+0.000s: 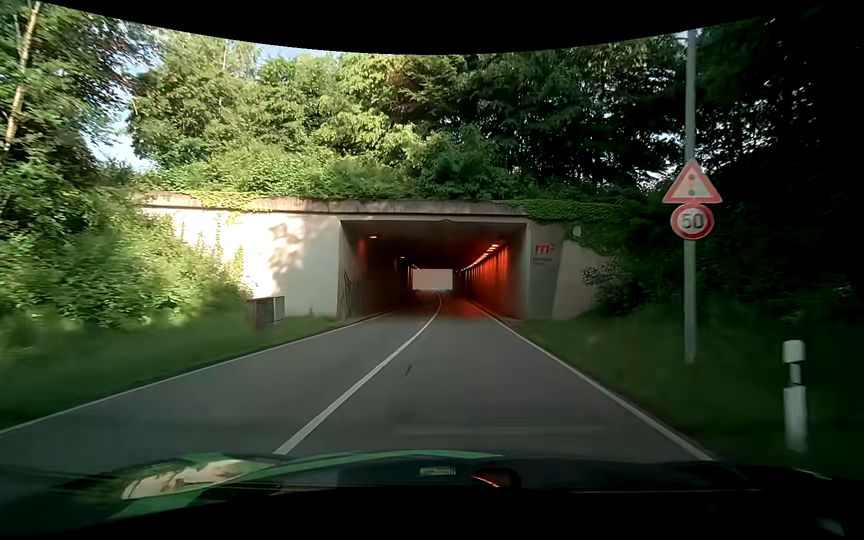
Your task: Follow the waypoints while adhering to traffic rules and regulations
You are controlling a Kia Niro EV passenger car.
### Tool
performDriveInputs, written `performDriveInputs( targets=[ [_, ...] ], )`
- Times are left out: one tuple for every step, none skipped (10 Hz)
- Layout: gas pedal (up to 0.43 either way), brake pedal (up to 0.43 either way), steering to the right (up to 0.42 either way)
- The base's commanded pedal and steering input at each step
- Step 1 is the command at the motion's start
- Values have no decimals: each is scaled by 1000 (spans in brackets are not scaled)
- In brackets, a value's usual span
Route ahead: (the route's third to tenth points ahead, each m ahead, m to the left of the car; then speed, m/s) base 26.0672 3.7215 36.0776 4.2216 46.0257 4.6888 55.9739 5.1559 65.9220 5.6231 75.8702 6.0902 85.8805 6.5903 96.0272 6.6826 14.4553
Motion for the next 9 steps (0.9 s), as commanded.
performDriveInputs(
  targets=[
    [118,0,0],
    [118,0,0],
    [118,0,0],
    [118,0,0],
    [118,0,0],
    [118,0,0],
    [118,0,0],
    [118,0,0],
    [118,0,0]
  ],
)
